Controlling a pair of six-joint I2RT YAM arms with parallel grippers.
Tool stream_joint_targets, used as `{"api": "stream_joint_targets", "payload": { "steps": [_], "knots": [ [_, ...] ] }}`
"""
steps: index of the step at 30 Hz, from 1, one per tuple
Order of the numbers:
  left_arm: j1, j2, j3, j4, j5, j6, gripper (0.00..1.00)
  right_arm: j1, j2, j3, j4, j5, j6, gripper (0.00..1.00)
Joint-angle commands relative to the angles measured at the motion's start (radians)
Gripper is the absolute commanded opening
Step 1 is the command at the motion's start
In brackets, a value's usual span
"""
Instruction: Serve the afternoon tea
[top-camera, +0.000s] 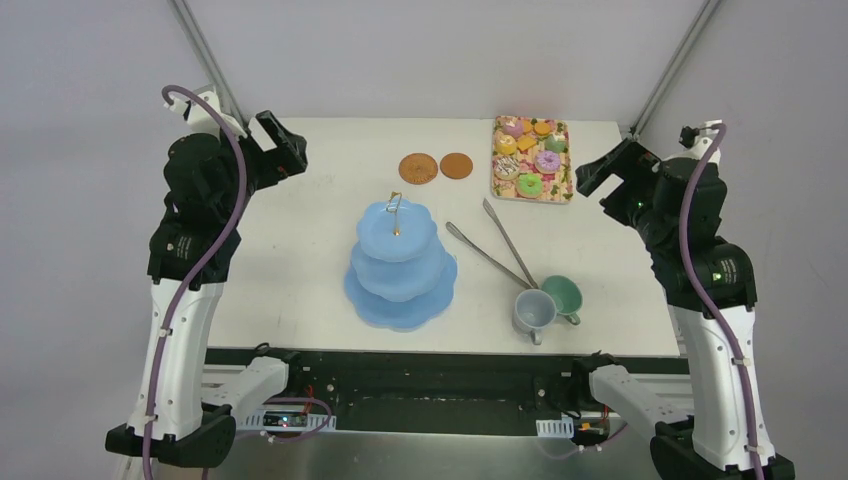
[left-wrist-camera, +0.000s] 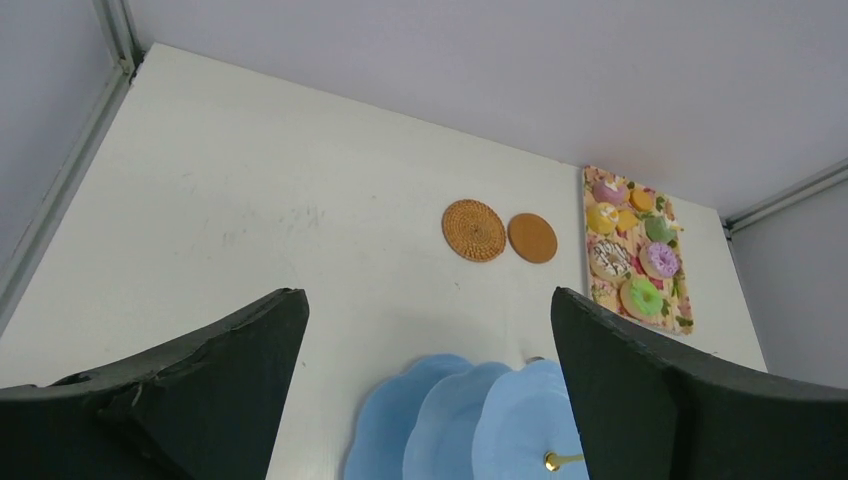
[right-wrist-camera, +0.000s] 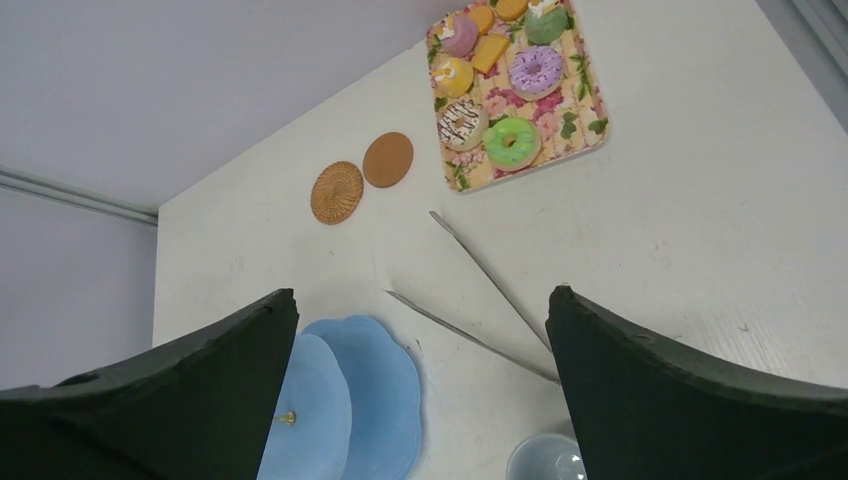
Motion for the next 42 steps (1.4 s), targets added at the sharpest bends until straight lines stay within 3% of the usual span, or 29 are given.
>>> {"api": "stream_joint_targets", "payload": {
  "steps": [1, 10, 16, 24, 31, 42],
  "knots": [
    [0.007, 0.004, -0.021, -0.012, 0.048, -0.013, 0.97, -0.004, 0.003, -0.026, 0.001, 0.053, -0.012, 0.99],
    [0.007, -0.022, -0.08, -0.025, 0.086, -0.055, 0.97, -0.006, 0.047, -0.21, 0.083, -0.182, -0.026, 0.99],
    [0.007, -0.055, -0.124, -0.041, 0.102, -0.087, 0.97, -0.003, 0.247, -0.284, 0.083, -0.384, -0.15, 0.99],
    [0.007, -0.061, -0.113, -0.086, 0.102, -0.09, 0.97, 0.098, 0.481, -0.293, 0.066, -0.316, -0.37, 0.99],
    [0.008, -0.041, -0.116, -0.081, 0.134, -0.099, 0.97, 0.12, 0.537, -0.4, 0.187, -0.287, -0.523, 0.99],
    [0.007, 0.009, -0.089, -0.072, 0.143, -0.067, 0.97, 0.167, 0.647, -0.494, 0.364, -0.277, -0.619, 0.99]
  ]
}}
